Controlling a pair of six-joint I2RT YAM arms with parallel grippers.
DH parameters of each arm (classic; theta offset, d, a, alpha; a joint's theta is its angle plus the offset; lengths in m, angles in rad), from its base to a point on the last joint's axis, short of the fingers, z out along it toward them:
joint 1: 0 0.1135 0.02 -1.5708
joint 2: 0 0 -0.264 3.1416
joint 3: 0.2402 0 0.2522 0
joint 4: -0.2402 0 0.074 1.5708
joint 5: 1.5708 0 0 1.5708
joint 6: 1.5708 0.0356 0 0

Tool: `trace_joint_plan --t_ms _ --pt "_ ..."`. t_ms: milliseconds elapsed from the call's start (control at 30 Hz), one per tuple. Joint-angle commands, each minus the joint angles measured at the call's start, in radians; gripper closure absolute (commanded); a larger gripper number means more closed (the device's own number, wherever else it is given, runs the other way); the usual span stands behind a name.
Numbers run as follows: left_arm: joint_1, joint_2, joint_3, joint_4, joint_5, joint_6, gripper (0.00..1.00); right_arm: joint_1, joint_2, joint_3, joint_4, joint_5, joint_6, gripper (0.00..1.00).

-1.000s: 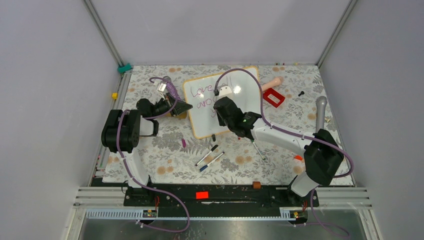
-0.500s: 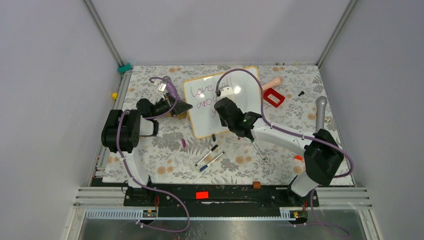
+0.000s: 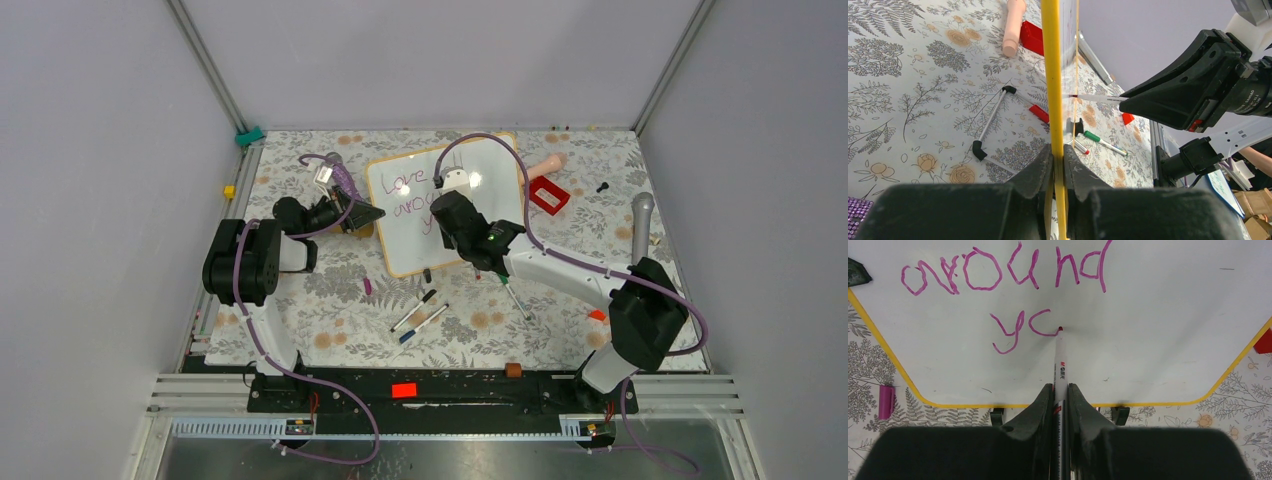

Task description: Write a sentence on the whiteboard

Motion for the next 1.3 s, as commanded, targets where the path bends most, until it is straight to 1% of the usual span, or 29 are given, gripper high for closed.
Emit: trace_joint_plan --t_ms 0,467,633,800,933,1033,1167,1267 --pt "0.001 -0.009 0.024 0.078 0.029 0.036 1.00 -0.018 0.013 0.051 0.040 0.027 -0.013 1.00" --pt "0.000 -0.008 0.025 0.078 0.032 0.034 1.00 -0.018 0.019 0.054 0.084 -0.045 -0.032 1.00" --pt "0.001 -0.011 0.025 0.078 0.032 0.033 1.00 -0.018 -0.008 0.033 0.109 -0.072 -0.042 1.00" --pt "0.001 -0.012 0.025 0.078 0.031 0.034 1.00 -0.018 -0.101 -0.039 0.175 -0.114 -0.052 1.00" --pt "0.000 -0.016 0.026 0.078 0.031 0.037 1.00 -0.019 -0.196 -0.158 0.311 -0.174 -0.077 1.00" --pt "0.001 -0.025 0.027 0.078 0.028 0.040 1.00 -0.025 -0.257 -0.215 0.365 -0.196 -0.087 1.00" --pt "0.001 -0.022 0.031 0.078 0.030 0.038 1.00 -0.029 -0.289 -0.254 0.392 -0.156 -0.092 1.00" --pt "0.000 -0.007 0.035 0.077 0.032 0.032 1.00 -0.029 -0.286 -0.284 0.403 -0.084 -0.072 1.00"
